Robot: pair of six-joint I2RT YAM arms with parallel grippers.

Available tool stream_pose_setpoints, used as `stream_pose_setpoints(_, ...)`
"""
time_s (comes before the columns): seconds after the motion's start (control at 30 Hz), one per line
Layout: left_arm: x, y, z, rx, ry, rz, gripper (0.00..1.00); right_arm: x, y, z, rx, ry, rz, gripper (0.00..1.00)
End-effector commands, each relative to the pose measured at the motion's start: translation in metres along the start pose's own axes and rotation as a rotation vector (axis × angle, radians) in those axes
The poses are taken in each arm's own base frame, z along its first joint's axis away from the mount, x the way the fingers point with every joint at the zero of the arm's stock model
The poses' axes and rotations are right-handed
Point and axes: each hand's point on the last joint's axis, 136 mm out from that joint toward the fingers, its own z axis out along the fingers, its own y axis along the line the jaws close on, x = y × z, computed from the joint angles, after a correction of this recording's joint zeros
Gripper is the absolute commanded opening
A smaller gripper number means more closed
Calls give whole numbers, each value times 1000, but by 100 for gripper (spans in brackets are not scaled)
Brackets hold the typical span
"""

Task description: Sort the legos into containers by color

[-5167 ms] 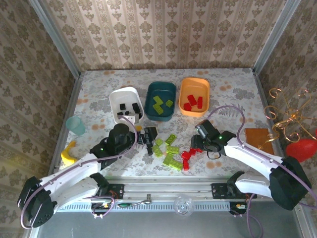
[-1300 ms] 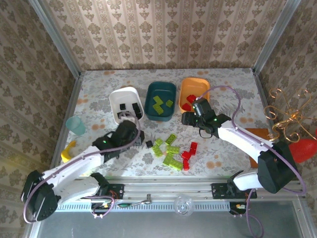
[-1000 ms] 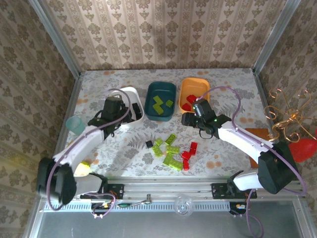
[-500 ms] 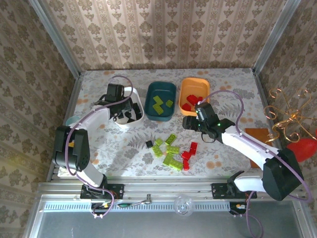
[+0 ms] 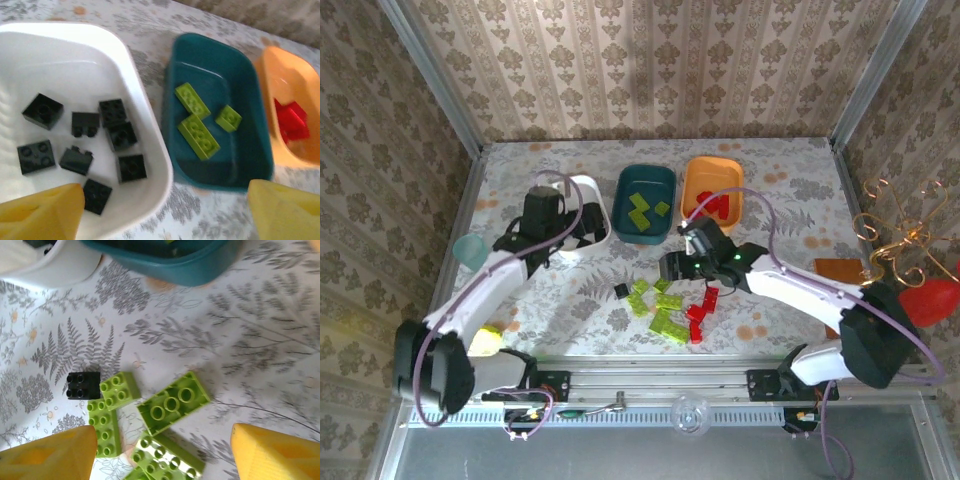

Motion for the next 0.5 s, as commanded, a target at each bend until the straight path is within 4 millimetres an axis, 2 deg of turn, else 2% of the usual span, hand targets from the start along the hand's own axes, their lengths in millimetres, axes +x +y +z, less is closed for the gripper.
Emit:
stream_pose_setpoints(0.0,23,-5,-15,33,4,-27,100,4,-2,16,78,39,-23,73)
stream_pose_setpoints(0.07,37,-13,-26,57,-1,-14,100,6,-7,26,139,45,31,73)
stream_pose_setpoints(0.2,58,-11,-42,56,-2,-9,100,8,-14,42,203,38,203,73)
stream_pose_setpoints(0.47,88,1,-47,35,15,-4,100,21,-15,60,246,51,378,73)
